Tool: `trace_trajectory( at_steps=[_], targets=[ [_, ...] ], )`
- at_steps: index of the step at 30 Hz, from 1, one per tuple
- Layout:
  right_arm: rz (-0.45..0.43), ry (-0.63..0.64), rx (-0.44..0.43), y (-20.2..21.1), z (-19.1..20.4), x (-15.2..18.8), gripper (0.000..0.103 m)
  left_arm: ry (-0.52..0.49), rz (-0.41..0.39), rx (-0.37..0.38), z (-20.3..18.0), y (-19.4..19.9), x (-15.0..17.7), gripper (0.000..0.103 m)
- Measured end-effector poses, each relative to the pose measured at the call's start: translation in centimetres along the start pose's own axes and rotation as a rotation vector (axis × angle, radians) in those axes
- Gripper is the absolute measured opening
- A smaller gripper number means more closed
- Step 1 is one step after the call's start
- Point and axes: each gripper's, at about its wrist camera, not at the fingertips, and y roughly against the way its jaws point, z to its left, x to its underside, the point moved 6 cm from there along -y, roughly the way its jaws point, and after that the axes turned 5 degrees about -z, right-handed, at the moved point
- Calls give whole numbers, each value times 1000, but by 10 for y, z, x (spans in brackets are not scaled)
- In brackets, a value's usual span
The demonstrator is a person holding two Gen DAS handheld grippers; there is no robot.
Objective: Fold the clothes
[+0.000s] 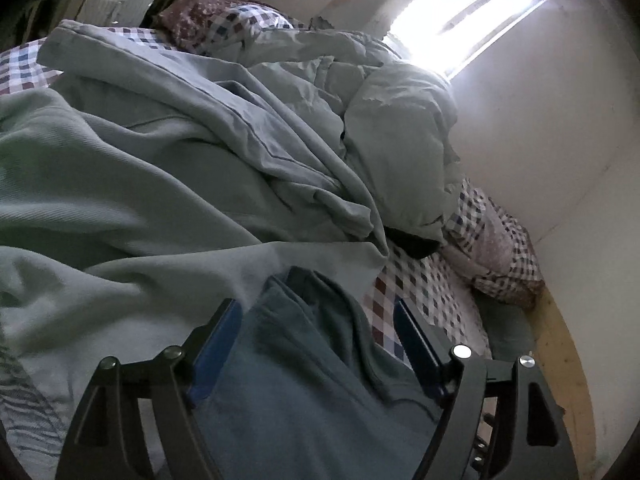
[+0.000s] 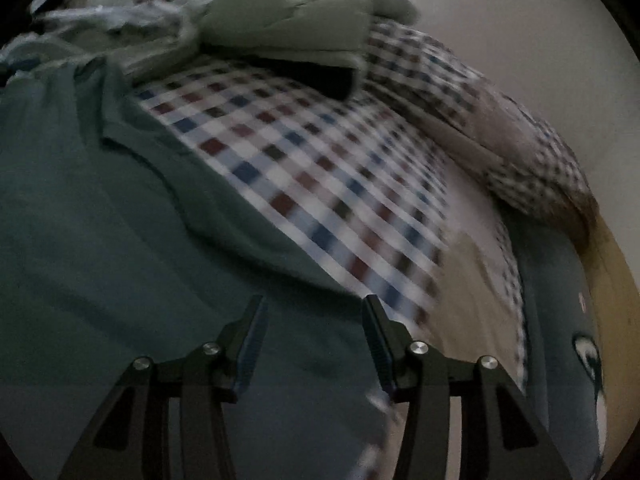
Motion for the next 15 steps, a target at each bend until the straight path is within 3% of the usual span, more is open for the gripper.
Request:
trace_trajectory(
  at_steps=[11,15],
  targets=[
    [96,187,-145,-59,44,-22,52,44,11,24,6,0,-3,82],
    [84,207,-65,-67,34,-33,61,15,29,30,0,-4,0,82]
  ],
)
